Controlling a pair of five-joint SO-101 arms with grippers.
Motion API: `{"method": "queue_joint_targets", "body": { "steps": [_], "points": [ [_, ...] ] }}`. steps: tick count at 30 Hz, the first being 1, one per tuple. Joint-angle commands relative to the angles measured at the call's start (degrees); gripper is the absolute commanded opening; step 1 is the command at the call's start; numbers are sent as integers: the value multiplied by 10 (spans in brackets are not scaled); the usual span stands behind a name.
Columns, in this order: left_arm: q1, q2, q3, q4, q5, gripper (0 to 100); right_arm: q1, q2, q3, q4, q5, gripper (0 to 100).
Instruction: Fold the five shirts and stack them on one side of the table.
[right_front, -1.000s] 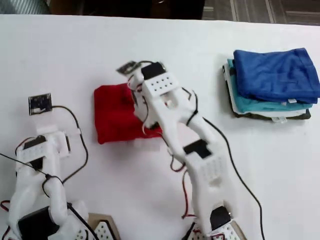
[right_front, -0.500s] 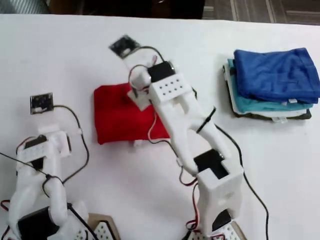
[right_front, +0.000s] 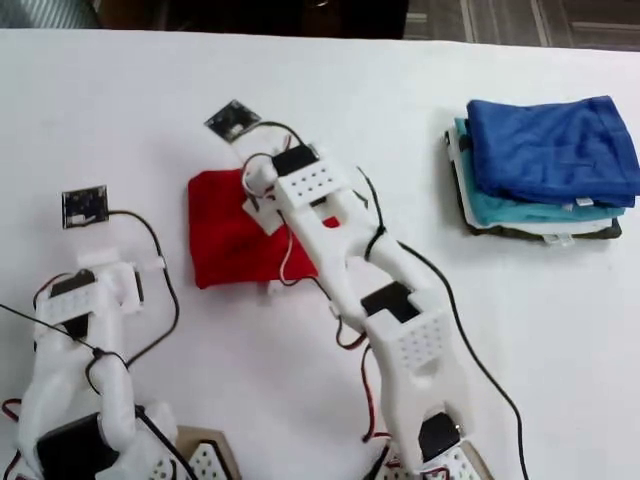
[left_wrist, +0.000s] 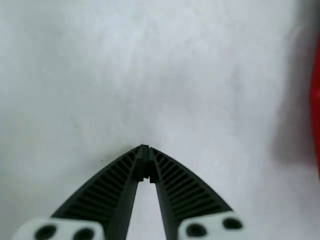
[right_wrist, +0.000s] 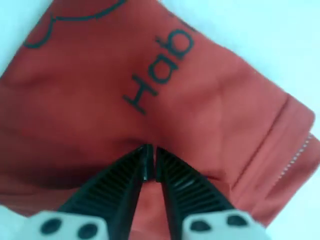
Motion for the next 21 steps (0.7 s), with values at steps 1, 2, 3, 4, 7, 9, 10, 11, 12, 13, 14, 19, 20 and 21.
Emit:
{"method": "queue_joint_targets", "body": {
  "steps": [1, 2, 3, 4, 7, 9, 10, 11, 12, 13, 14, 19, 20, 21],
  "points": [
    [7, -18, -1, -10, 7, 28, 0, -6, -20, 23, 4, 20],
    [7, -18, -1, -10, 7, 28, 0, -12, -21, 36, 4, 20],
    [7, -18, -1, -10, 7, 28, 0, -18, -21, 49, 4, 20],
    [7, -18, -1, -10, 7, 28, 0, -24, -21, 60, 4, 20],
    [7, -18, -1, -10, 7, 28, 0, -41, -21, 101, 4, 20],
    [7, -18, -1, -10, 7, 28, 0, -45, -20, 130, 4, 20],
    [7, -18, -1, -10, 7, 28, 0, -47, -20, 145, 4, 20],
    [7, -18, -1, -10, 7, 28, 0, -48, -20, 158, 4, 20],
    [7, -18, -1, -10, 7, 28, 0, -49, -20, 170, 4, 20],
    [7, -18, -1, -10, 7, 28, 0, -49, -20, 183, 4, 20],
    [7, -18, -1, -10, 7, 28, 0, -49, -20, 195, 4, 20],
    [7, -18, -1, -10, 7, 28, 4, -50, -20, 251, 3, 20],
    [7, -18, -1, -10, 7, 28, 7, -50, -21, 260, 1, 20],
    [7, -18, -1, -10, 7, 28, 11, -52, -21, 265, 1, 20]
  ]
}}
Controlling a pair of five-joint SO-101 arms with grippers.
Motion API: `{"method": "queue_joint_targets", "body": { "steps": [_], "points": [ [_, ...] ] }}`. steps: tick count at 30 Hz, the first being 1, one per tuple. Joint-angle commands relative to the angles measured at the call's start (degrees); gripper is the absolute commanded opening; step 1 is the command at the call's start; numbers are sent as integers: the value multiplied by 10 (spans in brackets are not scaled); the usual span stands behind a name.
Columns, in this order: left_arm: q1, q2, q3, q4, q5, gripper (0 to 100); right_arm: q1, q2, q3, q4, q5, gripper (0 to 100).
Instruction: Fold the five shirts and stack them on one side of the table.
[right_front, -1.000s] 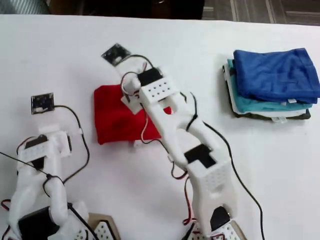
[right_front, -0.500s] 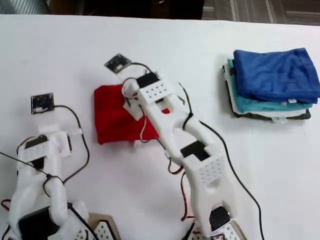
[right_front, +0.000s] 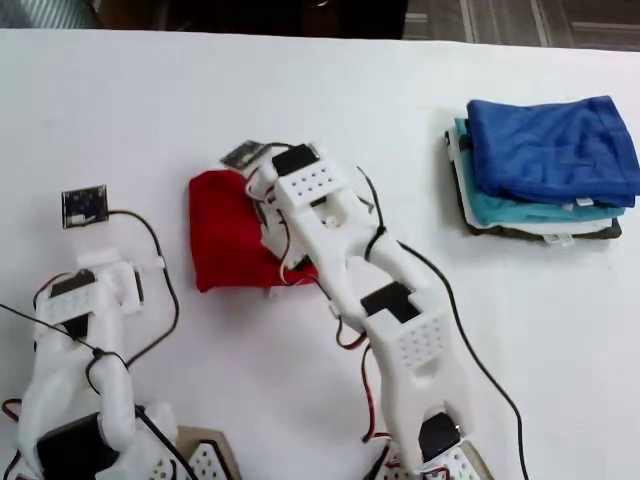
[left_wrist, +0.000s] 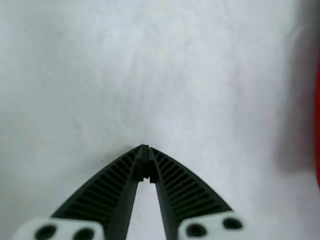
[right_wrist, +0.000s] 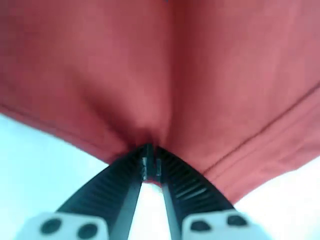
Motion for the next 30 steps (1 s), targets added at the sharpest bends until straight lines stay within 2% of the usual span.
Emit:
{"method": "queue_joint_targets", "body": {
  "steps": [1, 10, 14, 21, 27, 30],
  "points": [
    [7, -18, -1, -8, 7, 28, 15, -58, -20, 31, 3, 20],
    [7, -18, -1, -8, 7, 28, 65, -135, -15, 50, 4, 20],
    [7, -18, -1, -8, 7, 28, 61, -128, 1, 44, 0, 20],
    [7, -18, -1, -8, 7, 28, 40, -126, 69, -28, -1, 20],
    [7, -18, -1, -8, 7, 28, 77, -135, 197, -110, 4, 20],
    [7, -18, -1, -8, 7, 28, 95, -164, 203, -133, 4, 20]
  ]
}}
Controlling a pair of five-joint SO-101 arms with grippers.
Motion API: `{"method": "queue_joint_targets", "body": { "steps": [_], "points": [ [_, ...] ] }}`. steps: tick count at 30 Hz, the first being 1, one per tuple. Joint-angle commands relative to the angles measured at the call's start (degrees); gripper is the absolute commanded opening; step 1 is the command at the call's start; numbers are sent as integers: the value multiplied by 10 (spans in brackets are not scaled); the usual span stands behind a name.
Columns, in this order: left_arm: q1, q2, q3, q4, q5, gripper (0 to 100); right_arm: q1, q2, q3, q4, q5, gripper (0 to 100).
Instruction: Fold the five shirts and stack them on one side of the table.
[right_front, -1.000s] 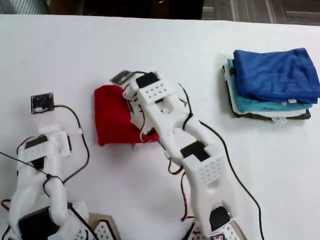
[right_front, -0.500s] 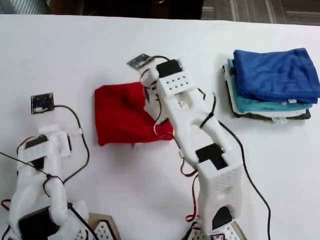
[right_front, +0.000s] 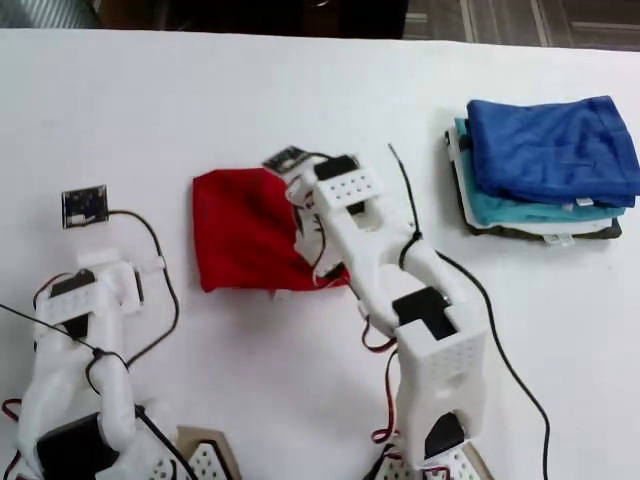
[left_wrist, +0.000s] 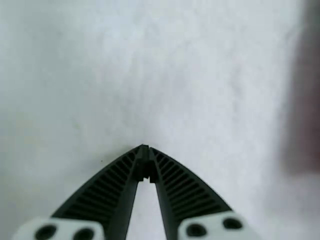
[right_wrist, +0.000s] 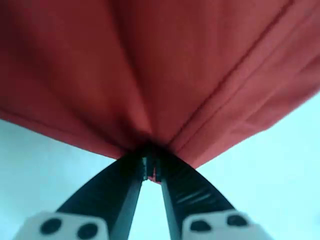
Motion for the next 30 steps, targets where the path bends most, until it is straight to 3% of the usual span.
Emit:
{"method": "queue_joint_targets", "body": {
  "steps": [1, 7, 11, 16, 22, 27, 30],
  "points": [
    [7, -18, -1, -8, 7, 28, 22, -77, -4, -23, 4, 20],
    [7, -18, -7, -4, 7, 28, 16, -184, -43, -33, 0, 20],
    [11, -20, -51, 18, 8, 27, 28, -202, -44, -108, -1, 20],
    [62, -3, -248, 132, 11, 27, 44, -128, -48, -143, -2, 20],
    [162, 169, -522, 265, 55, 27, 70, -102, -47, -91, -60, 20],
    [244, 345, -710, 335, 95, 27, 87, -154, 23, -70, -65, 20],
    [276, 428, -799, 364, 111, 27, 85, -236, 133, -119, -69, 20]
  ]
}}
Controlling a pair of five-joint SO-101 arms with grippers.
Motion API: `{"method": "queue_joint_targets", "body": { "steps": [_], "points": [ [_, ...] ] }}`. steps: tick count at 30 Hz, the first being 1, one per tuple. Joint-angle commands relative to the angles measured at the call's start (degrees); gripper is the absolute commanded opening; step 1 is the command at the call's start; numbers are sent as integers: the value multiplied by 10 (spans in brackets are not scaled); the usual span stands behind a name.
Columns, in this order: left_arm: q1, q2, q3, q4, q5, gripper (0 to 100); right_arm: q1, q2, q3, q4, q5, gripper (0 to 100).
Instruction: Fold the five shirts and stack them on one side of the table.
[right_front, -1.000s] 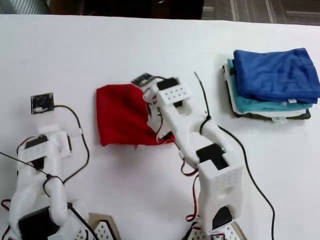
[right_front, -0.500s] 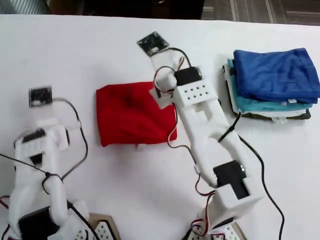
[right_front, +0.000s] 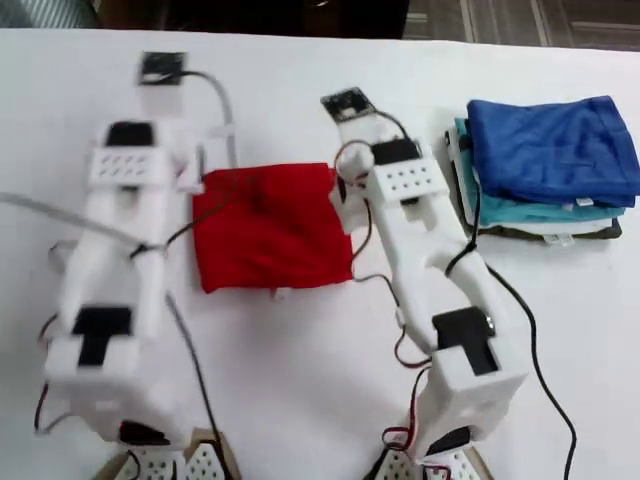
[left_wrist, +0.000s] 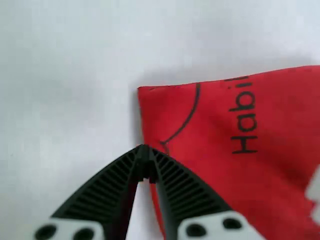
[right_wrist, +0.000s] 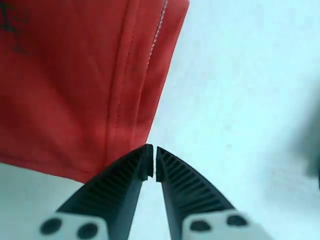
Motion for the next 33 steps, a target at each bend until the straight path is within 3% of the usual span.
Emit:
{"method": "queue_joint_targets", "body": {
  "steps": [1, 7, 12, 18, 29, 33],
  "points": [
    [38, 81, -128, 34, 18, 27, 3, -129, 120, -64, -8, 20],
    [54, 191, -236, 51, 17, 27, -12, -248, 327, -204, -4, 20],
    [42, 272, -287, 48, 13, 27, -36, -222, 350, -237, -4, 20],
    [-19, 353, -346, 54, 14, 27, -36, -116, 349, -308, -4, 20],
    [-33, 360, -391, 109, -5, 27, -33, -104, 244, -227, -6, 20],
    [-36, 342, -436, 172, -6, 27, -32, -152, 197, -198, -8, 20]
  ]
}}
